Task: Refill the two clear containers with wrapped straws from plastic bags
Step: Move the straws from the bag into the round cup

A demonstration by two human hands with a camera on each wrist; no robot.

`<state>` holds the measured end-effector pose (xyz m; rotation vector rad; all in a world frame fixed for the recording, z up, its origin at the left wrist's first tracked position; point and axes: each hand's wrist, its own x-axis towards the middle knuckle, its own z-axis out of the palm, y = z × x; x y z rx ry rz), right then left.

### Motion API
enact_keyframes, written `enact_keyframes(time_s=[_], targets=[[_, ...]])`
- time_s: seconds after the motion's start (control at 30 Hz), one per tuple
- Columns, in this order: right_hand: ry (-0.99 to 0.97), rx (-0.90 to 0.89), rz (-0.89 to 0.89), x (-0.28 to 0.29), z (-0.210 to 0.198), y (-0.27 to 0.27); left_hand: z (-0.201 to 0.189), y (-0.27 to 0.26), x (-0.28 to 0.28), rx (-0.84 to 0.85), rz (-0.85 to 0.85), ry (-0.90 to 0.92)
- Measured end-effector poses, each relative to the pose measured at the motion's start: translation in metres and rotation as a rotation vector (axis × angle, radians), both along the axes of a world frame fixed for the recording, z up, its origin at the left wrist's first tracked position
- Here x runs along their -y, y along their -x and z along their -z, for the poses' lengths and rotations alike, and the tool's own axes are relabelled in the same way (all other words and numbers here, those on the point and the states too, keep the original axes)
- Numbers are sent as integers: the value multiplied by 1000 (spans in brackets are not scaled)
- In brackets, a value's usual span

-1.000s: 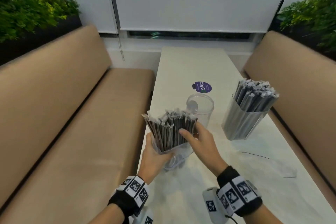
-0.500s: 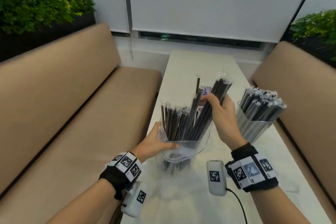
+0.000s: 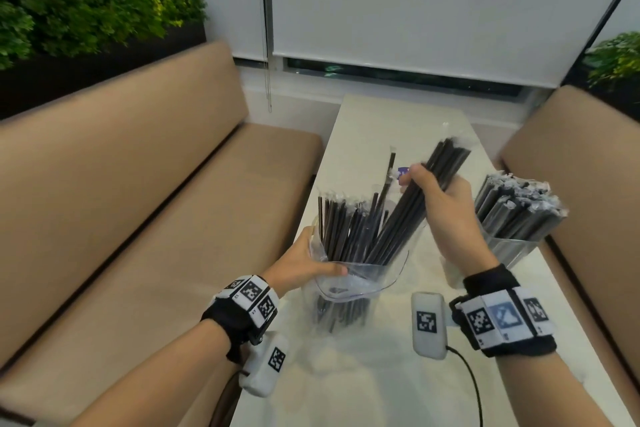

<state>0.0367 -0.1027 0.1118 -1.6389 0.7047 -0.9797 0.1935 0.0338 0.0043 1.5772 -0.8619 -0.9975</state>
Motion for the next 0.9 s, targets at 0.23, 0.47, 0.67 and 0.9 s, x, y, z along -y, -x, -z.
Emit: enact_keyframes(time_s=[0.23,0.47,0.67,0.9], targets=[[-52,89,-36,14,-40,2,5,-5,8,29,-19,62],[-45,322,-1,19,-102,17,14,-15,2,70,-80,45],[33,510,116,45,-125,7,19,-25,-8,57,-155,-24],[28,119,312,85,-13,-43,17,-21,-9,61,-129,52]])
